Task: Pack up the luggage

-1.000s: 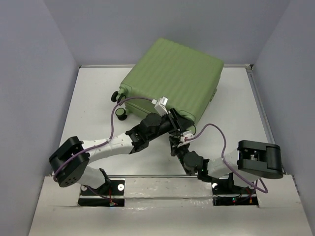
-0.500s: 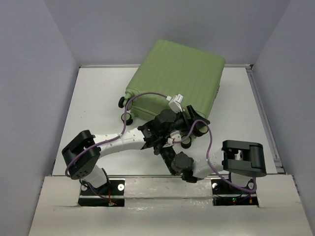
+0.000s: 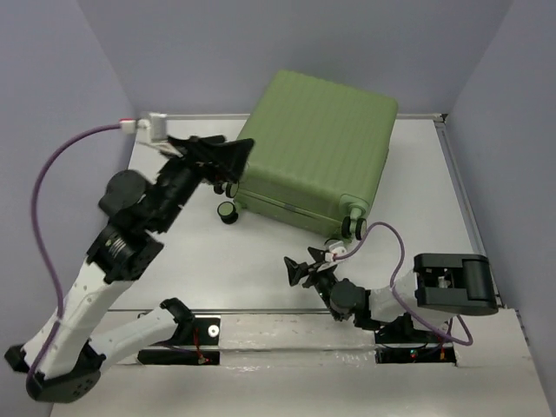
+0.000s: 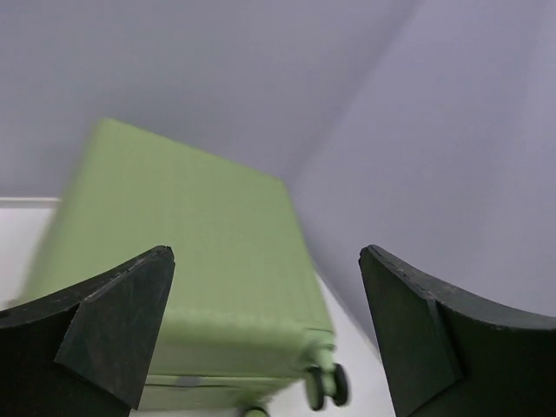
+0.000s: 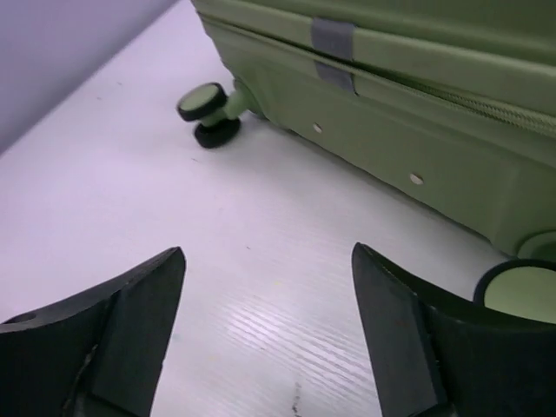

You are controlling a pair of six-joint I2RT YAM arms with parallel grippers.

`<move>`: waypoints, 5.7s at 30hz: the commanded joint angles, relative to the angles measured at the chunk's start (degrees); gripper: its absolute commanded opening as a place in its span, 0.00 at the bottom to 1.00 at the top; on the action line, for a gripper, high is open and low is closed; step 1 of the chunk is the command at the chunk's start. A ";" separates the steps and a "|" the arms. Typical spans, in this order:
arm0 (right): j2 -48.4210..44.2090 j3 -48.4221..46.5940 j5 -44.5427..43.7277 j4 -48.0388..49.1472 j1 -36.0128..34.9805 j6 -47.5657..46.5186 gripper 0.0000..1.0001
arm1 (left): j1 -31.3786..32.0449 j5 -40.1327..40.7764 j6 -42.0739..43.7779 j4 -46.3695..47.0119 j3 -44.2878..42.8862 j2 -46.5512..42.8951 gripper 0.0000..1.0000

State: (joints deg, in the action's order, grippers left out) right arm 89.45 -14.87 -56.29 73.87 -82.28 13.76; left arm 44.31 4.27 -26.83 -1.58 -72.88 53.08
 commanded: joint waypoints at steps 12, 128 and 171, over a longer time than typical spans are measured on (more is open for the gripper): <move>-29.49 -33.46 5.05 -85.27 -1.22 23.50 1.00 | -20.05 -1.19 15.22 -17.32 14.88 3.60 0.99; -1.12 -3.59 53.04 14.82 58.02 8.29 0.07 | -12.32 -19.83 -20.81 9.40 41.42 -23.73 0.06; 19.57 -19.17 25.18 23.35 2.48 13.06 0.46 | -8.54 -19.22 -34.17 30.41 41.67 -14.67 0.06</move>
State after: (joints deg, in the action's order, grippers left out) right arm 114.85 -43.59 -34.17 75.46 -76.20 26.11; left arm 35.00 -12.05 -61.82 3.46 -30.39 41.36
